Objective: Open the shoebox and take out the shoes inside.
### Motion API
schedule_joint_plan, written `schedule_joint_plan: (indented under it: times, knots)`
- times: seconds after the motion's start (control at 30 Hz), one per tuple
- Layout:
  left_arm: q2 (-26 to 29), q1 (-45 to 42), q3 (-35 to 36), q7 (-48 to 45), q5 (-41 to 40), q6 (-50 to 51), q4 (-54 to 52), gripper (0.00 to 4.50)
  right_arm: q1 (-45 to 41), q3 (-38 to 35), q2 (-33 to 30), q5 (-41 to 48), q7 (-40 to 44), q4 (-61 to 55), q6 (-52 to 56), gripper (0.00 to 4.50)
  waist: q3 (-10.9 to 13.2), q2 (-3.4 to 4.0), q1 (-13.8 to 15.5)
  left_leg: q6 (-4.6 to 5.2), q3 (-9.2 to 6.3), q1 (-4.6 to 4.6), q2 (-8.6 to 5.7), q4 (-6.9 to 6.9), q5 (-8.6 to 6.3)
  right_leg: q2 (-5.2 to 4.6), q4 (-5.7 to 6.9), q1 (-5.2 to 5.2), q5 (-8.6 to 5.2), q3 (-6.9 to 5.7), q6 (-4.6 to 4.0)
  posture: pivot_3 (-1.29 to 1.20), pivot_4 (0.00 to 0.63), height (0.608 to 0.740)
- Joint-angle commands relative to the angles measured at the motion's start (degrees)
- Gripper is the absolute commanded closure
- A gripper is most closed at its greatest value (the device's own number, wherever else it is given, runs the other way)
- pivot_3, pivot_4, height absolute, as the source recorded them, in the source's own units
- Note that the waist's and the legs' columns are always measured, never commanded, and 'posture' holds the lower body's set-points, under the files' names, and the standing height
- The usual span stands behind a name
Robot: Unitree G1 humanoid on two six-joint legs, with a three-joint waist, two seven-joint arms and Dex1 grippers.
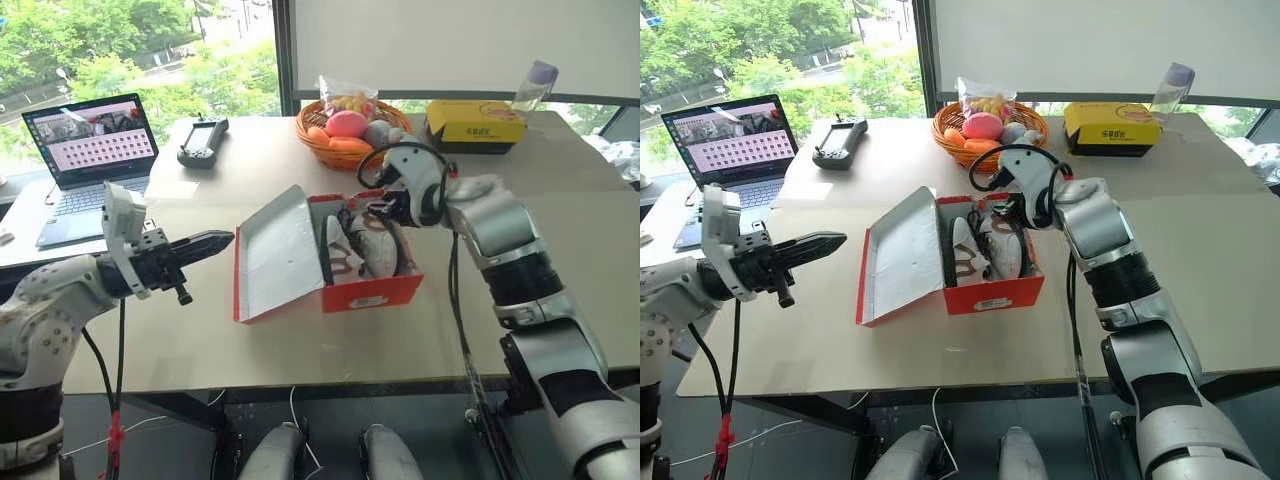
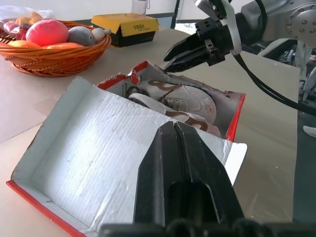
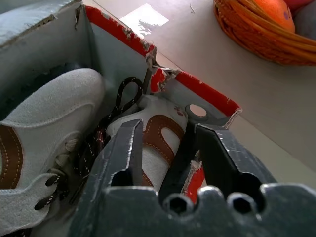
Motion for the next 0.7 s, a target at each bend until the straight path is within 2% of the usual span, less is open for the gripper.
schedule_joint_plan:
  times: [0.03, 0.13, 0.5, 0.7]
  knots:
    - [0.1, -1.1, -1.0, -1.5, 1.4, -2.1, -0.8, 4.50, 0.6, 2.0, -0.3, -2.1, 0.5, -2.3, -1.2, 0.99, 0.0, 0.00, -0.1, 0.00, 0.00, 0.00, 0.00, 0.00, 0.00, 0.00, 0.00, 0.00, 0.00, 0.00, 0.00, 0.00, 0.150, 0.732]
    - [-0.2, -1.3, -2.1, -2.2, 2.2, -2.7, -0.7, 4.50, 0.7, 3.3, -0.2, -3.1, 1.1, -2.9, -0.4, 0.04, 0.0, 0.00, 0.0, 0.00, -0.01, 0.01, 0.01, 0.00, 0.00, 0.02, 0.00, 0.02, 0.00, -0.01, 0.00, 0.00, 0.150, 0.732]
    - [-2.9, -0.5, -4.9, -2.5, 4.8, -4.5, -0.2, 4.50, 2.3, 9.5, -1.5, -7.8, 3.5, -4.0, -1.7, 0.04, 0.0, 0.00, 0.0, -0.01, -0.03, 0.04, 0.00, 0.02, 0.01, 0.02, 0.00, 0.01, 0.01, -0.07, 0.01, 0.00, 0.150, 0.732]
    - [-7.9, -0.7, -5.2, 0.7, 7.0, -8.0, -0.4, 4.50, 4.7, 13.1, 0.2, -12.0, 2.4, -1.3, -4.4, 0.04, 0.0, -0.04, 0.1, -0.01, -0.03, 0.15, -0.01, 0.05, 0.01, 0.00, 0.00, 0.07, 0.01, -0.08, 0.03, 0.00, 0.150, 0.732]
